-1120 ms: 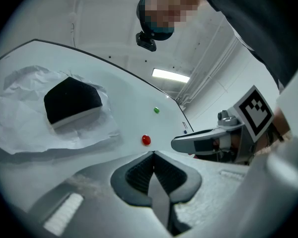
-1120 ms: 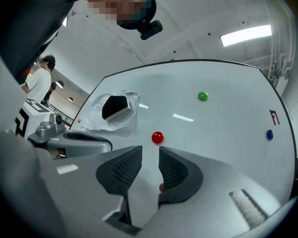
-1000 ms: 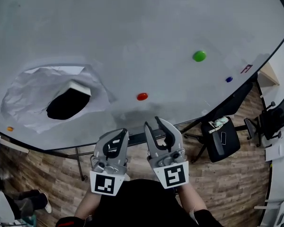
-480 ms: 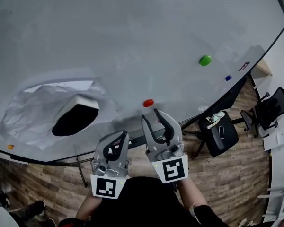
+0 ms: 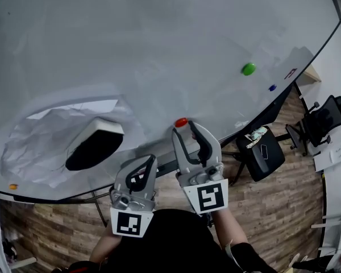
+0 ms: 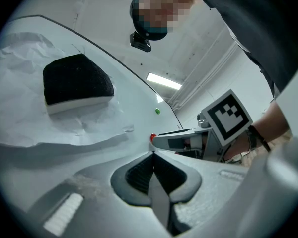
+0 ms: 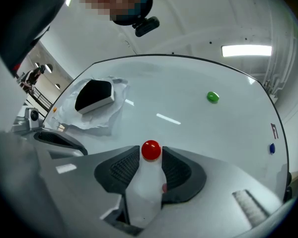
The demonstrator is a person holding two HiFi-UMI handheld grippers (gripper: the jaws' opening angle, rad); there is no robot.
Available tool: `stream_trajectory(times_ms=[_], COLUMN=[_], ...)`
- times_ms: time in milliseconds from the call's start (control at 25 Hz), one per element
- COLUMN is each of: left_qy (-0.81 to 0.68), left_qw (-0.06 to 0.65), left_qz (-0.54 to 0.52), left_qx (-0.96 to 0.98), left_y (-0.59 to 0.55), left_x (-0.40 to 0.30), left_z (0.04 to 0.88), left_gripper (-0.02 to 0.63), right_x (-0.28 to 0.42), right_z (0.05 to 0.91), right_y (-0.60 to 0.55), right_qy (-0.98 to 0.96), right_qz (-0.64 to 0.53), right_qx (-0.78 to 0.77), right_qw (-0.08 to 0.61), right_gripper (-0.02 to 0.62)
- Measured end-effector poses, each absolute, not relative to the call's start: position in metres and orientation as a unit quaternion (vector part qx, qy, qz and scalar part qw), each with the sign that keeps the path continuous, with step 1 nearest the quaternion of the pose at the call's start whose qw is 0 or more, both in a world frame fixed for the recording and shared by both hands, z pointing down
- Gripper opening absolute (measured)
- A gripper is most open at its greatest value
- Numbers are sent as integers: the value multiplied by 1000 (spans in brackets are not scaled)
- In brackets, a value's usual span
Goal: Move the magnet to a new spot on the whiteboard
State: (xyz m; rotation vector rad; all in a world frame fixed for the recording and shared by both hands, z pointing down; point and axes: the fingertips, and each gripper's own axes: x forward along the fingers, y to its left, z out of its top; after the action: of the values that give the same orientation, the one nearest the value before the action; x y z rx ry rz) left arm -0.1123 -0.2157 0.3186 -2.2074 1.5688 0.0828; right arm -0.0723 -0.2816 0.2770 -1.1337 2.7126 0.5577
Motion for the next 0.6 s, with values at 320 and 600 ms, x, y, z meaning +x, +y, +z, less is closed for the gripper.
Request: stream_trajectory(times_ms=[320, 600], left_qy=[557, 545], left_qw=[206, 209], left_qz=[37, 43], left_qx=[-804, -811], left_y=[-218, -219], left_x=[-118, -118], left_z=[321, 321], left_gripper=[2, 2], right_x=[-76, -76], right_z=[271, 273], right_y=[-284, -284], right_qy=[898, 898], right_qz=[190, 187], right_qx=[-389, -389], right_qw=[82, 87], right_gripper=[130, 123])
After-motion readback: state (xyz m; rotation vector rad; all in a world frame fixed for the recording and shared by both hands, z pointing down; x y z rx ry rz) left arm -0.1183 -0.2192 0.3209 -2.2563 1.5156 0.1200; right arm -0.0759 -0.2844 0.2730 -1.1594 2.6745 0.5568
